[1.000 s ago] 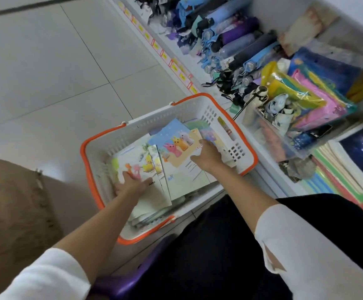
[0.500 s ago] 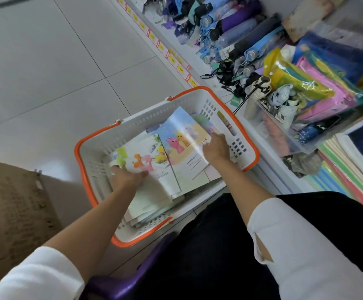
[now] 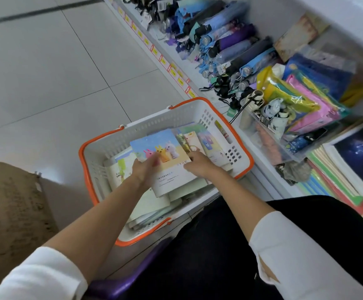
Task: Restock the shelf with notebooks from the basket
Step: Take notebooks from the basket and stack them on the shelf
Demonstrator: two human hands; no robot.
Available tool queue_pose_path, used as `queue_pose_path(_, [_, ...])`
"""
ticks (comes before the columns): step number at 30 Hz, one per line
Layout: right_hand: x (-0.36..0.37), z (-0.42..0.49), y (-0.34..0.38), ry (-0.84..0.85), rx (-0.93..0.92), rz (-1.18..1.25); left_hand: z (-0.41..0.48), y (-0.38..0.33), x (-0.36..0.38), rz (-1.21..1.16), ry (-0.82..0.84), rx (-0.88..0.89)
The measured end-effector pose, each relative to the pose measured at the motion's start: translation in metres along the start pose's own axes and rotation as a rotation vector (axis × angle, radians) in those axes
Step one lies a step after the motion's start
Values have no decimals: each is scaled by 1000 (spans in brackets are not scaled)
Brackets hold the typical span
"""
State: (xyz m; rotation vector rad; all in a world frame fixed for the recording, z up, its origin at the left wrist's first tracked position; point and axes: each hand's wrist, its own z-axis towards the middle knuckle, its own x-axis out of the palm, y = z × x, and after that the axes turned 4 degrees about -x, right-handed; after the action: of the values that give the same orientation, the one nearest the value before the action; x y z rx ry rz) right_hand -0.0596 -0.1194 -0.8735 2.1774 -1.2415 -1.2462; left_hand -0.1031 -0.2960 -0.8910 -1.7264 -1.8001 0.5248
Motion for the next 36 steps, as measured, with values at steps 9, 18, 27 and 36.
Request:
queue_pose_path(9, [-58, -59, 24, -189, -105, 280, -26, -38, 33, -33, 139, 21])
queue_pose_path(18, [-127, -136, -2, -716, -118, 296, -102, -61, 142, 100, 364, 197])
queue_pose_path(27, [-241, -300, -49, -1299, -242, 389, -234, -52, 289, 299, 826, 302])
queue_pose_path(36, [-304, -437, -137, -1647, -97, 576, -351, -4, 423, 549, 1081, 504])
